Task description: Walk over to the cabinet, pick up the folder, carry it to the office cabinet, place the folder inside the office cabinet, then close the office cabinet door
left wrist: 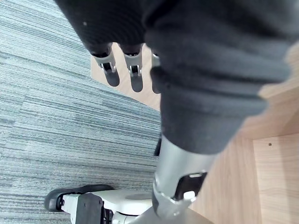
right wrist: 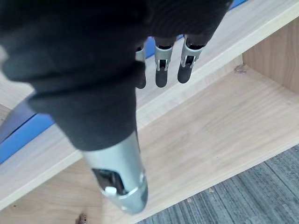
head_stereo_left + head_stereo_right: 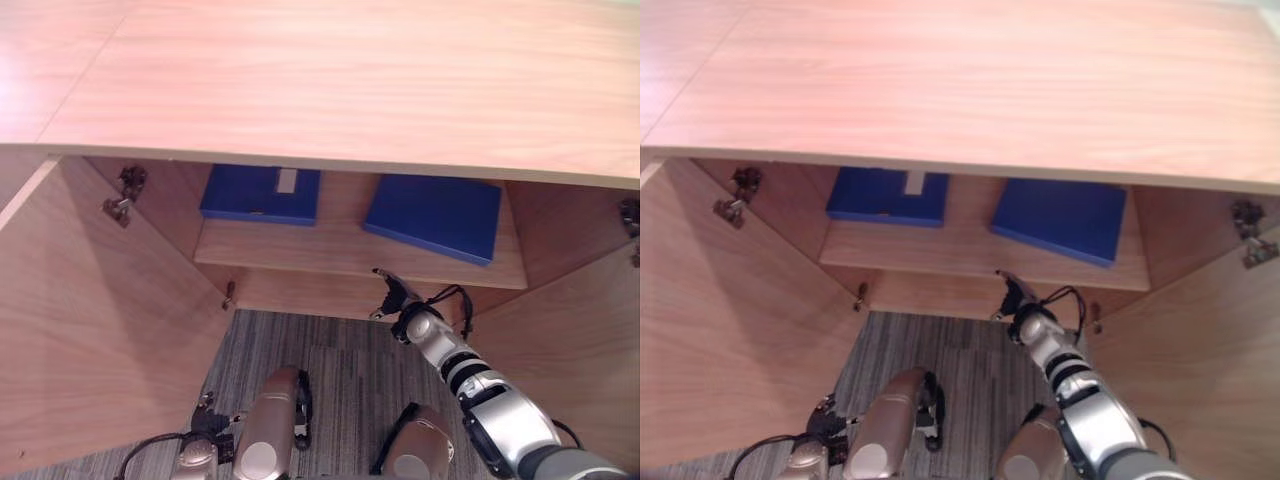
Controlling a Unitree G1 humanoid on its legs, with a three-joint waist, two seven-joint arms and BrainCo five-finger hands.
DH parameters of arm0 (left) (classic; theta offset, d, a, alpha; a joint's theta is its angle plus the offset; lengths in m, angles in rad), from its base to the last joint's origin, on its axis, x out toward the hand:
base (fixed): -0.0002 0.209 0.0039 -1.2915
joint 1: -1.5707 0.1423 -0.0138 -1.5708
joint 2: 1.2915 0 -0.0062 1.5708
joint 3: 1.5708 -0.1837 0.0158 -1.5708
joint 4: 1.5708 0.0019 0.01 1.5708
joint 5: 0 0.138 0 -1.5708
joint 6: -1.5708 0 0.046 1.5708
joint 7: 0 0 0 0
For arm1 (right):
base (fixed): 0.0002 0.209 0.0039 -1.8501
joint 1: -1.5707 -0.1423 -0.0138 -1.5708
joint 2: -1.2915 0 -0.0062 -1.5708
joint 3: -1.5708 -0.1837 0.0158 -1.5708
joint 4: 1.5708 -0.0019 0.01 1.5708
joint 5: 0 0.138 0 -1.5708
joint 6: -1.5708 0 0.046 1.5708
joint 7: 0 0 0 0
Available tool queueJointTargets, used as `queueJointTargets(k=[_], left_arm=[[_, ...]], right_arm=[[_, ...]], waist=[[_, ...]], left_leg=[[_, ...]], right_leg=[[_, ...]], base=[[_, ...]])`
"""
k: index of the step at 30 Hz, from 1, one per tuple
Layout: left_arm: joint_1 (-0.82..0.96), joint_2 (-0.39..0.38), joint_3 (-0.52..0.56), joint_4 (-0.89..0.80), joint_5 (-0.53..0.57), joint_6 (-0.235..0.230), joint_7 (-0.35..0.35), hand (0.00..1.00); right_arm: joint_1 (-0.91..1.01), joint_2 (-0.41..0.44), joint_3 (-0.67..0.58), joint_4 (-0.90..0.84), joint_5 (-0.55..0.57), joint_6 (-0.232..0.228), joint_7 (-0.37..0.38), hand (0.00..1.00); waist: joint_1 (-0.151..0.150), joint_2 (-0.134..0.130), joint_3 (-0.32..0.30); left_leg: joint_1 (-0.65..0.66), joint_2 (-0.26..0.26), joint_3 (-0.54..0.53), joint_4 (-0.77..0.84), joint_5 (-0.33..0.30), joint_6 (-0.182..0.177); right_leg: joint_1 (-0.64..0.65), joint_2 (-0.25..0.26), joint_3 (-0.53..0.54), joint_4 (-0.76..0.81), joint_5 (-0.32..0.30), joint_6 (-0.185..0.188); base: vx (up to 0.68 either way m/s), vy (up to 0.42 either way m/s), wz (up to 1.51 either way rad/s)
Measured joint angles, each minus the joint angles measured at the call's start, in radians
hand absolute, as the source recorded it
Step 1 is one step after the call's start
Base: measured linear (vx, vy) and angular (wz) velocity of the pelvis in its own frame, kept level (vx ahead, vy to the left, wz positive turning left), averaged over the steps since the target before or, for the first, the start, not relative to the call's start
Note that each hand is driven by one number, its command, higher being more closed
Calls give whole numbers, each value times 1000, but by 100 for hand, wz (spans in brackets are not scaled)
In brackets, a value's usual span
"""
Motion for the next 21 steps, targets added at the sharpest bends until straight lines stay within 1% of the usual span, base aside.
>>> queueJointTargets(k=[2,4,6,9,12,14,16,21], left_arm=[[-3,0,-14,0,2,0,0,0],[-3,1,-20,-1,5,3,-1,0],[-4,1,-28,-1,6,10,-4,0],[-2,1,-38,-2,6,14,-12,0],[1,1,-46,-5,6,17,-13,0],[11,-1,-50,-28,8,18,-19,0],[21,-2,-58,-48,9,18,-25,0],[27,-4,-61,-62,9,18,-51,0]], right_arm=[[-14,-11,-16,22,0,10,-3,0],[-14,-20,-56,23,1,13,-13,0],[-13,-34,-118,32,0,24,-23,0],[-10,-43,-161,56,1,32,-30,0],[-6,-44,-195,54,9,33,-32,0],[4,-50,-230,53,26,34,-33,0],[14,-57,-239,49,37,34,-33,0],[16,-66,-318,4,52,39,-34,0]], waist=[[1,11,7],[1,15,11],[-1,25,17],[-1,29,19],[0,39,20],[0,51,26],[1,56,26],[1,70,28]], left_leg=[[-15,-5,-7,17,-2,3],[-36,-12,-14,32,-2,4],[-62,-22,-27,55,-2,5],[-69,-36,-34,64,-1,7],[-81,-36,-40,72,0,7],[-83,-40,-40,73,0,7],[-87,-46,-40,74,0,7],[-122,-46,-40,78,4,12]], right_leg=[[-5,-5,0,15,-8,0],[-20,-13,-1,33,-14,0],[-29,-26,-14,57,-22,2],[-29,-41,-19,74,-29,4],[-34,-42,-24,81,-31,5],[-35,-46,-25,85,-32,7],[-37,-53,-26,89,-34,12],[-67,-59,-31,96,-35,12]], base=[[-49,-15,18],[-55,-11,16],[-39,-18,22],[-16,-23,17],[-4,-27,5],[6,-22,4],[17,-24,8],[31,-25,3]])
